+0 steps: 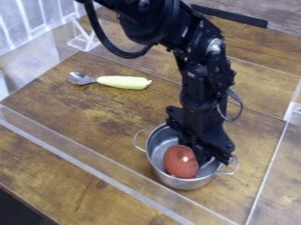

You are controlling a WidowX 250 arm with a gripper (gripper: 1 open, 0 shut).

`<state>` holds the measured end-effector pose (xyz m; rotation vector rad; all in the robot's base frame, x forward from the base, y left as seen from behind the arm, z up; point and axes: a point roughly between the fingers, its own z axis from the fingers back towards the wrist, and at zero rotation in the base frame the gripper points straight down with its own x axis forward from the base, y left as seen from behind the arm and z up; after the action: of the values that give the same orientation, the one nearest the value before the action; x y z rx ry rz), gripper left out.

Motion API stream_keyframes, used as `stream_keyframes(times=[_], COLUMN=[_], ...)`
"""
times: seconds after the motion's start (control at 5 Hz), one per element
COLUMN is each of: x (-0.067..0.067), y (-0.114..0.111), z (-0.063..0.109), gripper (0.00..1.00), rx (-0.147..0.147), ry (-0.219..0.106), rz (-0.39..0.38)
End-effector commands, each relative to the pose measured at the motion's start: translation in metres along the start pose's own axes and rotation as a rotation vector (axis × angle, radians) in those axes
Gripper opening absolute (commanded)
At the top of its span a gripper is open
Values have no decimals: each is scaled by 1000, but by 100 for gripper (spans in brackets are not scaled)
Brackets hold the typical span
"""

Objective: Remove the mushroom from the silver pot and put it on the table

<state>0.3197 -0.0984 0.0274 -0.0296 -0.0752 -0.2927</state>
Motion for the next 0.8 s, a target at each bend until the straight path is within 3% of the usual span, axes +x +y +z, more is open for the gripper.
stream_keyframes(times=[0.0, 0.4, 0.6], x=[-3, 5, 12], y=[11, -6, -16], z=[12, 28, 28], gripper=[0, 0, 0], rx=[2, -9, -15], ry=[-2, 17, 28], rz=[25, 57, 35])
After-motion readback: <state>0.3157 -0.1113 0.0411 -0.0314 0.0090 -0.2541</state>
